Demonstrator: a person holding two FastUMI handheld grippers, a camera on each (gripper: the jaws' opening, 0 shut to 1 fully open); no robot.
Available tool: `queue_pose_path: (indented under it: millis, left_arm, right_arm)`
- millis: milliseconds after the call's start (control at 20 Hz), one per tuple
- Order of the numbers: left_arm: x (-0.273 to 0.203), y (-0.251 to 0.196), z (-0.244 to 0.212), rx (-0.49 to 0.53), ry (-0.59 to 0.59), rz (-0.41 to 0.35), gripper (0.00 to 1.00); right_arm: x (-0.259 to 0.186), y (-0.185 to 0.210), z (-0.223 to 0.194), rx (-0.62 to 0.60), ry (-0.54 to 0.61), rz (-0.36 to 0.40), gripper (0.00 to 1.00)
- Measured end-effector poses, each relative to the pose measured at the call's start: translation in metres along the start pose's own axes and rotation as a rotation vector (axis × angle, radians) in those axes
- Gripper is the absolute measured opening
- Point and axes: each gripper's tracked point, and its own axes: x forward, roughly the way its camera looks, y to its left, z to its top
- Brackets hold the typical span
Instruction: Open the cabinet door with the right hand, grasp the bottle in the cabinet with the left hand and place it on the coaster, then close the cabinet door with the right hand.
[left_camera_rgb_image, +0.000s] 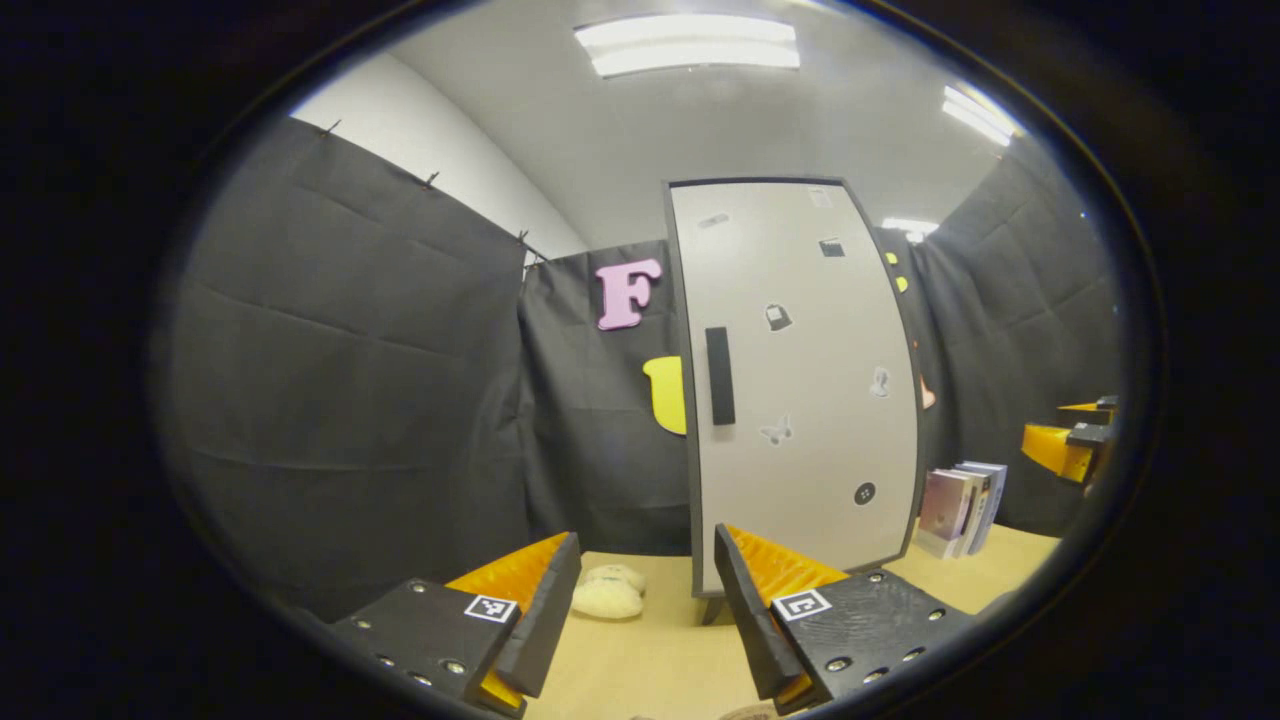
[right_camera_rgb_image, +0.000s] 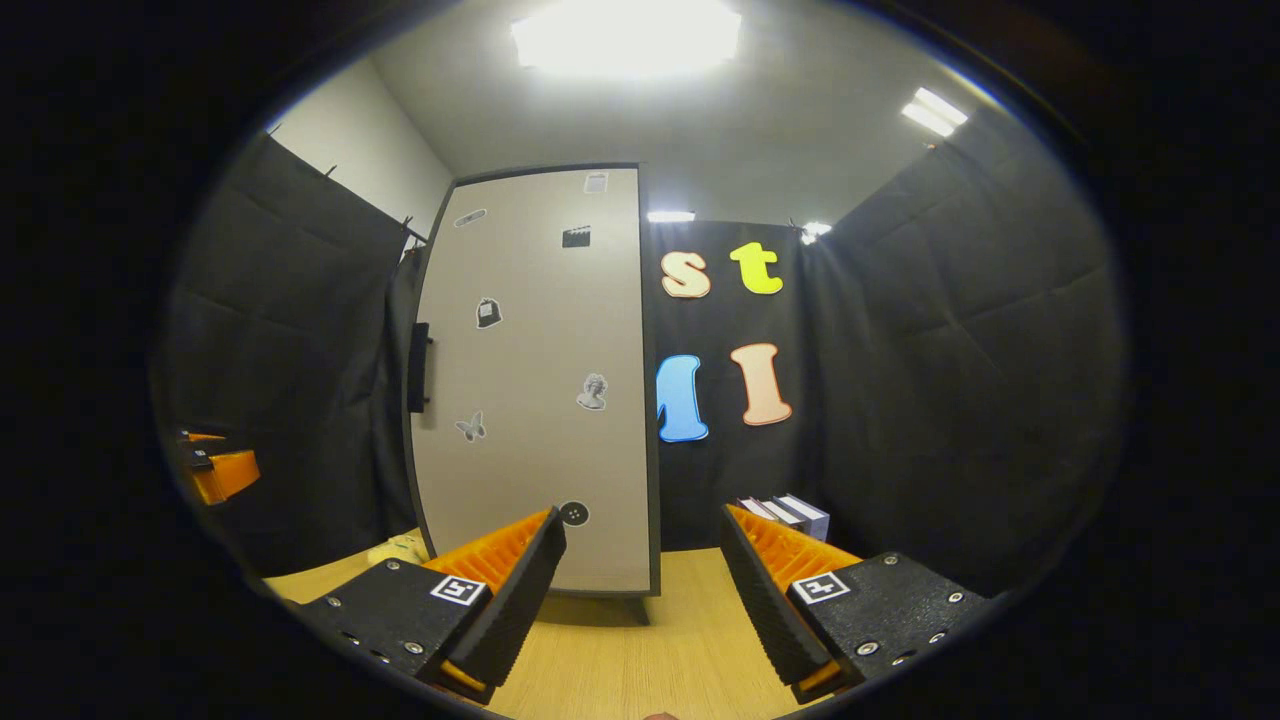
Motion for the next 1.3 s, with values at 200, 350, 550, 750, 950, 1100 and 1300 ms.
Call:
queue_pose_path:
  millis: [200, 350, 550, 750, 950, 1100, 1300]
  left_arm:
    - [-0.008, 0.021, 0.002, 0.016, -0.003, 0.036, 0.77]
    - [-0.014, 0.038, 0.000, 0.024, 0.001, 0.069, 0.77]
    - [-0.033, 0.075, -0.003, 0.042, 0.008, 0.126, 0.80]
    - [-0.045, 0.110, -0.008, 0.042, 0.021, 0.193, 0.80]
    - [-0.057, 0.143, -0.011, 0.053, 0.031, 0.254, 0.77]
    - [-0.063, 0.160, -0.016, 0.056, 0.041, 0.285, 0.77]
    - [-0.070, 0.183, -0.014, 0.071, 0.040, 0.324, 0.77]
  right_arm:
    - [0.023, 0.027, 0.012, 0.034, 0.006, 0.051, 0.95]
    - [0.042, 0.051, 0.024, 0.041, -0.006, 0.091, 0.95]
    - [0.067, 0.085, 0.049, 0.048, -0.054, 0.135, 0.95]
    - [0.092, 0.122, 0.067, 0.054, -0.084, 0.178, 0.95]
    - [0.113, 0.161, 0.081, 0.041, -0.102, 0.212, 0.95]
    - [0.129, 0.192, 0.091, 0.050, -0.109, 0.242, 0.95]
    - [0.154, 0.228, 0.088, 0.053, -0.084, 0.264, 0.95]
